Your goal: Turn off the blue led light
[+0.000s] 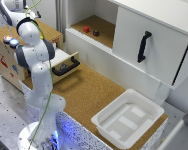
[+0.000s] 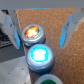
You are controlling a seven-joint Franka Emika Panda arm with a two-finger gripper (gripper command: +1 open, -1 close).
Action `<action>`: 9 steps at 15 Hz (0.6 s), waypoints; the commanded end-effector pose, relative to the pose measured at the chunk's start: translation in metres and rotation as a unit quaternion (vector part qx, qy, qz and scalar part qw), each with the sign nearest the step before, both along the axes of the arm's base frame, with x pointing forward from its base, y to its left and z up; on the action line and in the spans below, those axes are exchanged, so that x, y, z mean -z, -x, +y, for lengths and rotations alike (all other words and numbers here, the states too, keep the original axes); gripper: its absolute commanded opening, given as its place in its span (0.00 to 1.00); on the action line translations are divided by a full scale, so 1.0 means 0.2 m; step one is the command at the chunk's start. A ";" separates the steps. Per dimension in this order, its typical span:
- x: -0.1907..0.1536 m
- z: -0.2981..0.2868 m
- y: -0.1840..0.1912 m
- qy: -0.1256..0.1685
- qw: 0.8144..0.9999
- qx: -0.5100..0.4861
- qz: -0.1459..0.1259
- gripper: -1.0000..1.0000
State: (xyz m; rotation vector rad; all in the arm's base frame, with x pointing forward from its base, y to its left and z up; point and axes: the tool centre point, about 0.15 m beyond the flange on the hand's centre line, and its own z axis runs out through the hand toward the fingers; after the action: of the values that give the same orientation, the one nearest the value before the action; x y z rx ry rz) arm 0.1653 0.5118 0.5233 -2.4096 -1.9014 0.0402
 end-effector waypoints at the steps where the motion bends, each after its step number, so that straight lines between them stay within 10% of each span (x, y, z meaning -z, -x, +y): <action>1: 0.12 0.09 0.08 0.000 0.997 0.019 -0.071 0.00; 3: 0.17 0.10 0.09 -0.005 0.994 0.017 -0.109 0.00; 9: 0.33 0.06 -0.03 -0.030 0.993 0.065 -0.090 0.00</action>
State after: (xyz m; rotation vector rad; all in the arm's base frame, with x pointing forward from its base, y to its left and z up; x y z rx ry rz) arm 0.1601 0.5318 0.4883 -2.5267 -1.8735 -0.0966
